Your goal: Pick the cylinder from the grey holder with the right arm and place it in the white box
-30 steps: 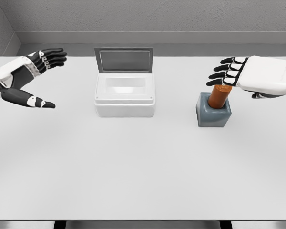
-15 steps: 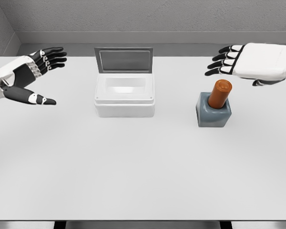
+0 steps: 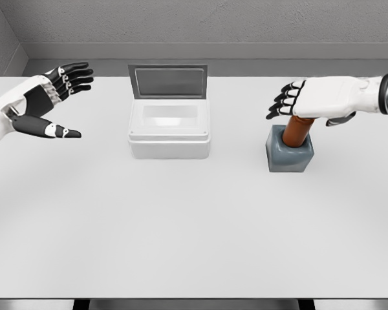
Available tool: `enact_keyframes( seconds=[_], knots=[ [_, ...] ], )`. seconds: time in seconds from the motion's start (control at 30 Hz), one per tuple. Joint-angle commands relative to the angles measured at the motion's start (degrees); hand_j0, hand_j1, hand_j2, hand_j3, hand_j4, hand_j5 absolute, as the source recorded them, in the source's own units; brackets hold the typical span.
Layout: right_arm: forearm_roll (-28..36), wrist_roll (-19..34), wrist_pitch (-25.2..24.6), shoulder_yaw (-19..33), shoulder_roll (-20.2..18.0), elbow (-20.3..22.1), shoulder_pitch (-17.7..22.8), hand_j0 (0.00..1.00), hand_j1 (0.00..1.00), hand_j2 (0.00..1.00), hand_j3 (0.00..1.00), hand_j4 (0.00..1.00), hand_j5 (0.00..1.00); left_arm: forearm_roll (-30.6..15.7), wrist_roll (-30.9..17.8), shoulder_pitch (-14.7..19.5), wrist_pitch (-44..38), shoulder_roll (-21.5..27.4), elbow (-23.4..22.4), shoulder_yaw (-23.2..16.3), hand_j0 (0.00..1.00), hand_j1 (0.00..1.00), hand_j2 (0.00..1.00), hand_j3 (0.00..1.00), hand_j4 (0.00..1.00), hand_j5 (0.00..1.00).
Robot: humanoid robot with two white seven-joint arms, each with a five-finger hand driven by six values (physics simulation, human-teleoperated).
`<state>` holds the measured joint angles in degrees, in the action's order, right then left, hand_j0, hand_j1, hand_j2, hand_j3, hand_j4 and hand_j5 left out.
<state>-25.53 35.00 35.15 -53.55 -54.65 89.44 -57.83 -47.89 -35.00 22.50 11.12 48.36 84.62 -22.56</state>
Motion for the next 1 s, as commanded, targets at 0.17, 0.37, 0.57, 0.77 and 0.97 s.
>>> enact_keyframes(
  seconds=[0.17,0.37,0.57,0.77,0.97],
  knots=[
    [-0.8,0.0,-0.1,-1.2,-0.1,1.9,0.4,0.94,0.94,0.94,0.94,0.94,0.94,-0.4,0.0,0.8,0.0,-0.9,-1.6,-1.0,1.00,1.00,1.00,1.00,1.00,1.00],
    [-2.4,0.0,-0.1,-1.9,0.2,1.6,0.4,0.83,0.83,0.83,0.83,0.83,0.83,-0.4,0.0,2.2,0.0,-2.0,-2.3,-2.4,1.00,1.00,1.00,1.00,1.00,1.00],
    [-2.6,0.0,-0.1,-1.9,0.2,0.8,0.4,0.83,0.83,0.83,0.83,0.83,0.83,-0.4,0.0,2.8,0.0,-2.3,-3.2,-2.4,1.00,1.00,1.00,1.00,1.00,1.00],
    [-3.3,0.0,-0.1,-2.4,0.3,0.8,0.4,0.66,0.66,0.66,0.66,0.66,0.66,-0.2,0.0,2.7,0.4,-2.3,-3.7,-2.4,1.00,1.00,1.00,1.00,1.00,1.00],
    [-3.2,0.0,-0.1,-2.3,0.6,0.8,0.4,0.52,0.52,0.52,0.52,0.52,0.52,-0.1,0.0,2.9,0.1,-2.3,-4.8,-2.4,1.00,1.00,1.00,1.00,1.00,1.00]
  ],
)
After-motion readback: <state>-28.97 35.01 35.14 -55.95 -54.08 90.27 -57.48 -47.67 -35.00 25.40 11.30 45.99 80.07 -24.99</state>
